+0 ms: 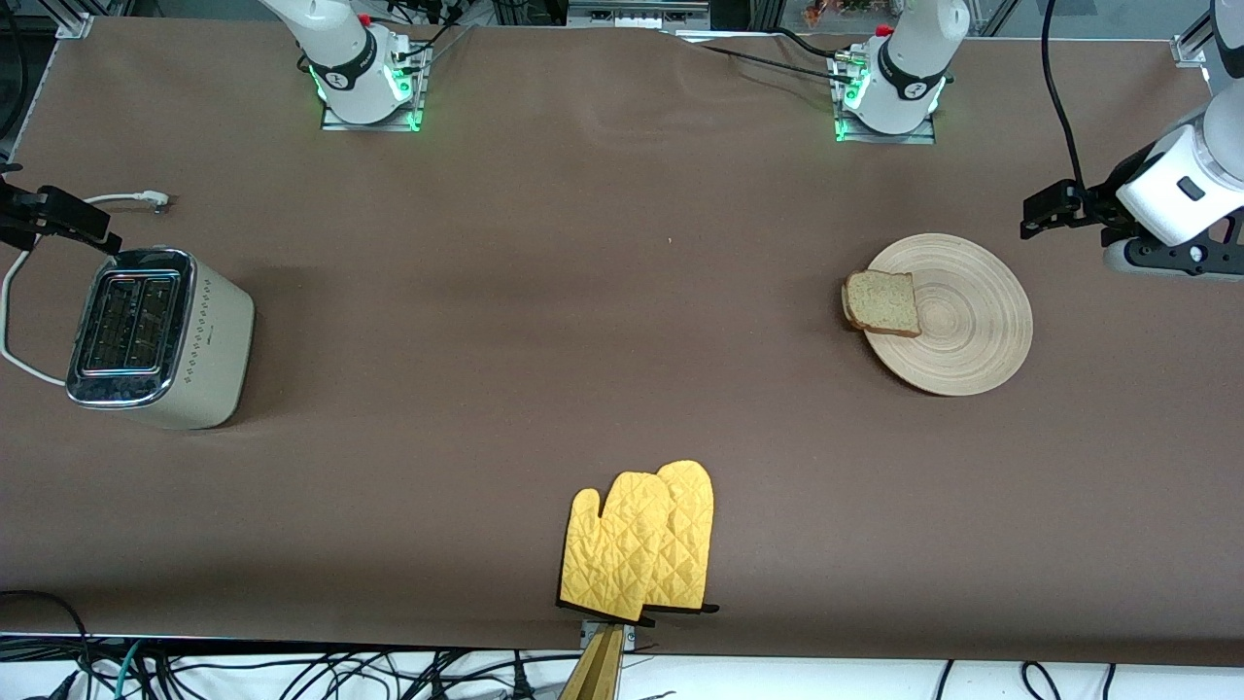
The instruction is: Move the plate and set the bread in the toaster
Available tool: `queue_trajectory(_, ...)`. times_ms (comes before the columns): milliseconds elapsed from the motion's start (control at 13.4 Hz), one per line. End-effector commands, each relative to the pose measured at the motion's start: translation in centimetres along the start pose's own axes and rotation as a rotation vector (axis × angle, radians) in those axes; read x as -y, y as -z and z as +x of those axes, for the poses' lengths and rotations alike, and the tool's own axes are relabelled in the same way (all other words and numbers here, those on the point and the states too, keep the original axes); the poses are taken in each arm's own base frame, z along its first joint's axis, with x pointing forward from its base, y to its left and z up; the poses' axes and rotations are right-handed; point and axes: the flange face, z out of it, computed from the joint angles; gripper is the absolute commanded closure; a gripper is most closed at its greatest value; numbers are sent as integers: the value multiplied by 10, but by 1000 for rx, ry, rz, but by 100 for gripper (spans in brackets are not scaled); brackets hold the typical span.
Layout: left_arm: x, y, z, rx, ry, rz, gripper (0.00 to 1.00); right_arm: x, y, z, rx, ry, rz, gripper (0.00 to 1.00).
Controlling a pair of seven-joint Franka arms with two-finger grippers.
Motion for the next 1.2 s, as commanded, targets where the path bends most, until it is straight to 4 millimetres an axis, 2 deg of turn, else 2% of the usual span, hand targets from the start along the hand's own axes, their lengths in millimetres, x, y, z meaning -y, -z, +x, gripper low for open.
queue_trajectory(0,5,-3,-5,18,22,27,0,-1,6,-2,-15,0,3,0)
queue_trajectory(524,0,7,-11,35,85,26,0,1,5,-3,-5,4,8,0)
queue_trajectory(598,4,20,-11,9,94,22,0,-1,6,-4,-5,3,7,0)
queue_trajectory(748,5,28,-9,-8,99,14,0,-2,4,-3,-2,0,6,0)
queue_trajectory(1122,12,40,-9,-40,110,9,0,19,2,-1,-1,46,4,0)
